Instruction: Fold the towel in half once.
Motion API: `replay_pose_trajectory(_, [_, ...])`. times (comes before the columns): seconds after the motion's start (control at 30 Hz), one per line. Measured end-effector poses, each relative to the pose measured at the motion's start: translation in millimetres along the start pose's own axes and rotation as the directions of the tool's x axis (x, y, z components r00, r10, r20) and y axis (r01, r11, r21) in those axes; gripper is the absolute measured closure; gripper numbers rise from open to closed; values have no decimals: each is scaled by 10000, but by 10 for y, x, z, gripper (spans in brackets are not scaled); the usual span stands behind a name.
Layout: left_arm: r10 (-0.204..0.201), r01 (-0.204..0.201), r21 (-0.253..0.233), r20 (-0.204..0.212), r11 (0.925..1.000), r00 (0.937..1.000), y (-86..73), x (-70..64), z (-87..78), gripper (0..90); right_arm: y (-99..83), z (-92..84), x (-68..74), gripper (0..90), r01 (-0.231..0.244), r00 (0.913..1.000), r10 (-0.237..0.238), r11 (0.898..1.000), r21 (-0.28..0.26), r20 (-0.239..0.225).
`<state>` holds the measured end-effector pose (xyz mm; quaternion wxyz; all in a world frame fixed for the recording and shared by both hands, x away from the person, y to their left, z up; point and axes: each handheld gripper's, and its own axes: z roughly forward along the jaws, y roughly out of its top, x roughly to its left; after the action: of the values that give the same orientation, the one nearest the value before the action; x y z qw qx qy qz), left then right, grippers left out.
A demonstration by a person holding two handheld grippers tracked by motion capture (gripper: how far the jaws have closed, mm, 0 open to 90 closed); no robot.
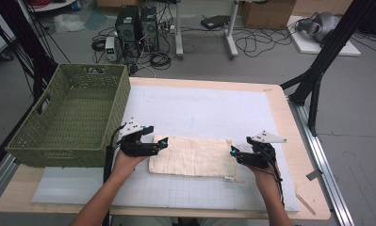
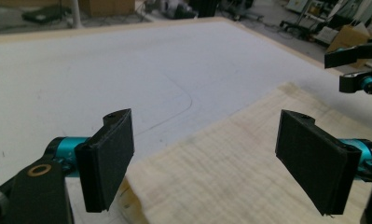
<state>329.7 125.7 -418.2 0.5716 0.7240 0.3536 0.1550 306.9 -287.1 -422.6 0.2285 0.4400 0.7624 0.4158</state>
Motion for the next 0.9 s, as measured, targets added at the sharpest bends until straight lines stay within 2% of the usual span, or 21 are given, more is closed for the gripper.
replay_pose_trajectory(0.1, [184,-180,-277,145,9995,9997,10,-46,-53,199,1,-75,56,176,340,9994,-340,9993,-170,-40])
replay_pose_trajectory(0.17, [294,-285,-357,251,9990,9993,-14,-81,-84,199,9,-142,105,127,914,9958,-910,9951,-383,122])
replay_pose_trajectory(0.2, [410,-402,-363,234,9985,9989,-29,-95,-93,200,9,-186,135,120,1352,9908,-1347,9899,-425,149])
replay_pose_trajectory(0.27, [410,-401,-432,204,9983,9990,-53,-113,-105,204,-15,-252,179,116,1611,9868,-1616,9860,-417,-68])
replay_pose_trajectory(0.33, [419,-413,-444,135,9982,9990,-62,-122,-124,204,-64,-314,208,109,1736,9848,-1736,9838,-451,40])
replay_pose_trajectory(0.47, [616,-607,-514,160,9968,9980,-70,-155,-163,214,-180,-433,183,101,1484,9887,-1494,9872,-582,-133])
replay_pose_trajectory(0.5, [680,-671,-538,159,9963,9976,-78,-162,-168,216,-195,-454,170,101,1283,9914,-1297,9896,-647,-172])
replay_pose_trajectory(0.6, [697,-690,-484,119,9964,9975,-87,-152,-172,217,-219,-458,141,101,777,9965,-798,9942,-739,-259])
replay_pose_trajectory(0.73, [596,-587,-523,152,9969,9981,-82,-122,-173,222,-231,-426,139,101,399,9983,-428,9968,-699,-399])
replay_pose_trajectory(0.9, [543,-531,-500,239,9973,9982,-87,-114,-162,222,-216,-400,166,101,543,9979,-564,9965,-643,-315])
